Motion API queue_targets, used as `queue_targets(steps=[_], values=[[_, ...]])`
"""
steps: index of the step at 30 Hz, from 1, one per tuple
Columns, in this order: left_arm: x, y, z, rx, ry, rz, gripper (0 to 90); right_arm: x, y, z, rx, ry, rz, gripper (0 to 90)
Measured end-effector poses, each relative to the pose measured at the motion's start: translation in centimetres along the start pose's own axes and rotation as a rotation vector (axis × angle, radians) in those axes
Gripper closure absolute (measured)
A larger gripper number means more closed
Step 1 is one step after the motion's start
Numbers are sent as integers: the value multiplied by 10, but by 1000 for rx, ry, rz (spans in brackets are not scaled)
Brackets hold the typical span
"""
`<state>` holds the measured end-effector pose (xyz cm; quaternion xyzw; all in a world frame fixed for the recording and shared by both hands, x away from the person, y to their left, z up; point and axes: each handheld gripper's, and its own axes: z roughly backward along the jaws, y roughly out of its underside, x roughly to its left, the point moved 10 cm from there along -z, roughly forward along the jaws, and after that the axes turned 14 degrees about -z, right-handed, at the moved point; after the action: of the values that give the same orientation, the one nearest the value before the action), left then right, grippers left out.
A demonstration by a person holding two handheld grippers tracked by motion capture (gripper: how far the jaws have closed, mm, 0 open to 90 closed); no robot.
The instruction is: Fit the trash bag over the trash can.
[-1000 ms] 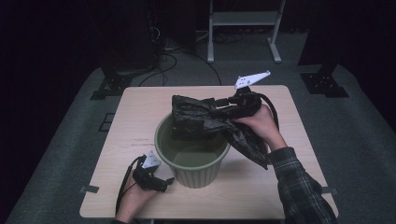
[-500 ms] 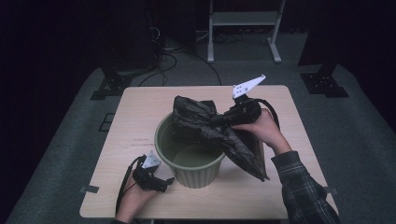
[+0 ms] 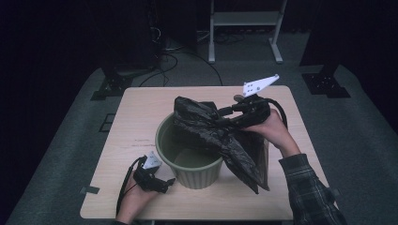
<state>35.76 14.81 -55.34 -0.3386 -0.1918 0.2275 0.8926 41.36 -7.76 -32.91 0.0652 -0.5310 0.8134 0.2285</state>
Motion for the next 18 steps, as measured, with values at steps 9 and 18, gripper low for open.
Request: queue_targets(steps=[9,18], values=[[0,0,0,0,0,0,1,-22,-34,8,-103,127,-18,519],[0,0,0,0,1,-1,1,-56,-19,-31,25,167,-81,599]])
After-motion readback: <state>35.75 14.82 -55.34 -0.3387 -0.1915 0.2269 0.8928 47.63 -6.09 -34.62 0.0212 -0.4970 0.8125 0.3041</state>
